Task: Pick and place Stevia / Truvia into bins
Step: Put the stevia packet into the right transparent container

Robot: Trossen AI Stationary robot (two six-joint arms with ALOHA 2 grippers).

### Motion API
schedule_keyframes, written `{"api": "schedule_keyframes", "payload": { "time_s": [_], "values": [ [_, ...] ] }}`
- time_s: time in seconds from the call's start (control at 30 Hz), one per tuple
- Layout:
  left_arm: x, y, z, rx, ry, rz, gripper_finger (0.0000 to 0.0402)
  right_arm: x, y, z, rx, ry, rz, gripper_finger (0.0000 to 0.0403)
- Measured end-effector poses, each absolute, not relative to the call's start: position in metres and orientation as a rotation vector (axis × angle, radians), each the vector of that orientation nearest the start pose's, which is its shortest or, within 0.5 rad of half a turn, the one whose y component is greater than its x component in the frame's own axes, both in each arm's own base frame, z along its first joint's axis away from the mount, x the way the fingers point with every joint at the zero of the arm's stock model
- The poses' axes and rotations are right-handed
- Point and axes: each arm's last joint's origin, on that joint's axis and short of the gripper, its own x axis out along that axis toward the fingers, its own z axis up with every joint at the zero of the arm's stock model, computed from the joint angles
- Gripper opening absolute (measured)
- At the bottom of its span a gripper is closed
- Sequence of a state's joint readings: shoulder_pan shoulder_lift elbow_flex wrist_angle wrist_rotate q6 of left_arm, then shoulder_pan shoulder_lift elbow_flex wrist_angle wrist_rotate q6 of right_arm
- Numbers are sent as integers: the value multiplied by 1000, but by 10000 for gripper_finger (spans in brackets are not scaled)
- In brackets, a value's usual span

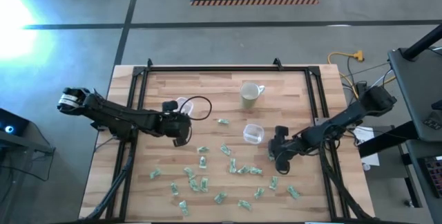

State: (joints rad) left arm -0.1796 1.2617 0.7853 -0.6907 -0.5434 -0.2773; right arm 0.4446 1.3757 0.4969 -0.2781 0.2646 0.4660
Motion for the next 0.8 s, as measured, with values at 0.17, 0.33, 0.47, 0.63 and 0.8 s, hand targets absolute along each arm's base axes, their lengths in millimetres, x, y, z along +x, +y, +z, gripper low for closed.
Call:
{"api": "schedule_keyframes", "payload": {
  "time_s": [0.17,0.33,0.47,0.63,0.8],
  "values": [
    [220,-25,211,167,1035,468,121,194,84,120,18,1101,-105,203],
    [220,-25,211,166,1035,468,121,193,84,123,20,1094,-95,177],
    [220,-25,211,166,1035,468,121,191,83,126,17,1089,-86,141],
    [220,-25,211,166,1035,468,121,191,83,127,16,1084,-83,90],
    [220,-26,211,168,1035,464,121,191,83,127,15,1086,-83,44]
  ]
}}
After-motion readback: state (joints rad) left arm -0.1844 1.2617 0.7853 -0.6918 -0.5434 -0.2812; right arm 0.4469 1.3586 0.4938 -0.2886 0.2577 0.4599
